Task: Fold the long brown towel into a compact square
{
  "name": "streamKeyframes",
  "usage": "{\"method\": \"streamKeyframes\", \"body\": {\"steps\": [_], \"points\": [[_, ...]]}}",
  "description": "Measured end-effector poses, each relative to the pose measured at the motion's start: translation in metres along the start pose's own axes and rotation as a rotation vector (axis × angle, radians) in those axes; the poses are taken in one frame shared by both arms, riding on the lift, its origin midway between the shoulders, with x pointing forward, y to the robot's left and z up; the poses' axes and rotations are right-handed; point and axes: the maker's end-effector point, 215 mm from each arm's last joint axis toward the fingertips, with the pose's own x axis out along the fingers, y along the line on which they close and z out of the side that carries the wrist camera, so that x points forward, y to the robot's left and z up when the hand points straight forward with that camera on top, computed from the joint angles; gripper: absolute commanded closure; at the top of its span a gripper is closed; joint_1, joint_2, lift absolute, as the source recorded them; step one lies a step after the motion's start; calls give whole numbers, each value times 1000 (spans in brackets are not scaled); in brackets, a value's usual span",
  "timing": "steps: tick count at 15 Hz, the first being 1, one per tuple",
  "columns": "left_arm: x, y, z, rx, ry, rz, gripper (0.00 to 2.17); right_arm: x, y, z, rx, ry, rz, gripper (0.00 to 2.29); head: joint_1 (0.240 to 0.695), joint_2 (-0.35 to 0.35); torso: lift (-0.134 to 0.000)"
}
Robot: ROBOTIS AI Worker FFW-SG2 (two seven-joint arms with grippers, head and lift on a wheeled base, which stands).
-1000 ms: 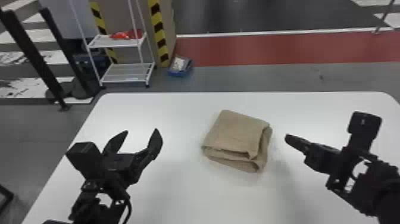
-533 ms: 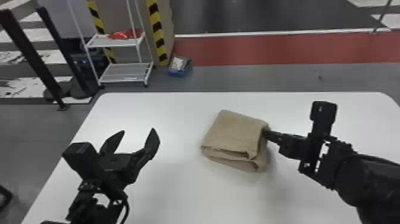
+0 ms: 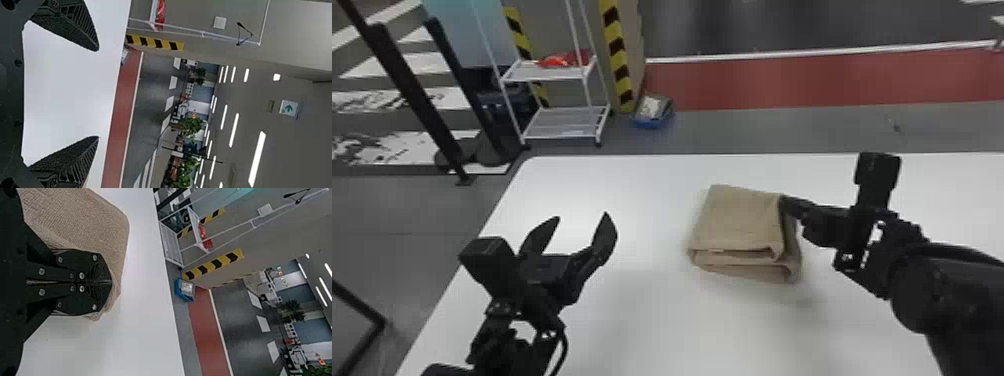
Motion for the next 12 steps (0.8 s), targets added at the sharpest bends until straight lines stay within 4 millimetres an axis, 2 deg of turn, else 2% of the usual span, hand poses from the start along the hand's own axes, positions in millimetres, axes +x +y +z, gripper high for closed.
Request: {"method": "streamKeyframes", "body": {"steps": [3,5,7,9,12], "points": [[1,5,2,-5,-5,5,80,-11,-4,-3,20,-18,-2,2182,695,165,-123],[2,12,4,-8,-11,15,80,-34,-20,3,48,-56,-28,2182,695,155,-123],[4,12,4,-12,-11,15,80,-45,-35,-4,68,-34,-54,2182,695,135,-123],[6,9,1,-16,-8,10,80,-42,-41,-8,69,0,-68,2182,695,126,-123],[9,10,-2,-16,-4,11,80,-14,-37,-13,47,40,-68,2182,695,137,-123]]}}
